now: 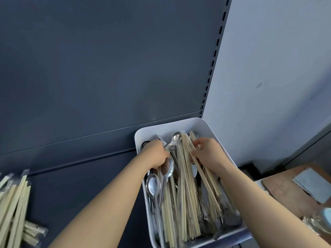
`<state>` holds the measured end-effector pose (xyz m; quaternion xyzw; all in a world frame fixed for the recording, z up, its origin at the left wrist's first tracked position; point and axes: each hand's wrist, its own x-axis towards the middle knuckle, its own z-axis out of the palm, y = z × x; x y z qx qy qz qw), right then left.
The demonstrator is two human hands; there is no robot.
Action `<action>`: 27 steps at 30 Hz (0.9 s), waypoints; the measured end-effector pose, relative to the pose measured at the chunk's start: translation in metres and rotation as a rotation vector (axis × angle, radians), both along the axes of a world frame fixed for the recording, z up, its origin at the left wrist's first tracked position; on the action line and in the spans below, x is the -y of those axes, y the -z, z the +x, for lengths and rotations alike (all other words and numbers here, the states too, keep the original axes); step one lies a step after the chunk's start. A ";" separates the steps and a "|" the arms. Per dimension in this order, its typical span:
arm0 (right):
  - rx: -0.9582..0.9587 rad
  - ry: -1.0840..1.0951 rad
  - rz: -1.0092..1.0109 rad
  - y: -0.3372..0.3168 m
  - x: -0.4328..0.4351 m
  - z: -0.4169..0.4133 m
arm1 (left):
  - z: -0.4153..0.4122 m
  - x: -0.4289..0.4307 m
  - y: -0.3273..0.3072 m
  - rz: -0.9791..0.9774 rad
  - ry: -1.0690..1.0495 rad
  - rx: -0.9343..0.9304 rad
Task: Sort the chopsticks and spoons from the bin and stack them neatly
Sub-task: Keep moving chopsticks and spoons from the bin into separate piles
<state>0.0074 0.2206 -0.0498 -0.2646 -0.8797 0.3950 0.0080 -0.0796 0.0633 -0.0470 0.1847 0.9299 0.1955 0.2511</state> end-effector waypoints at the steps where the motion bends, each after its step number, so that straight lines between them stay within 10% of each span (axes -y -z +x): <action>1: 0.000 -0.010 0.007 0.000 0.000 0.000 | 0.001 0.001 0.000 0.000 -0.005 -0.008; 17: -0.112 -0.017 -0.159 -0.010 0.003 0.001 | 0.004 0.014 -0.023 0.301 -0.089 0.080; 27: -0.177 0.036 -0.391 -0.017 0.000 -0.002 | 0.009 0.007 -0.009 0.166 0.034 -0.124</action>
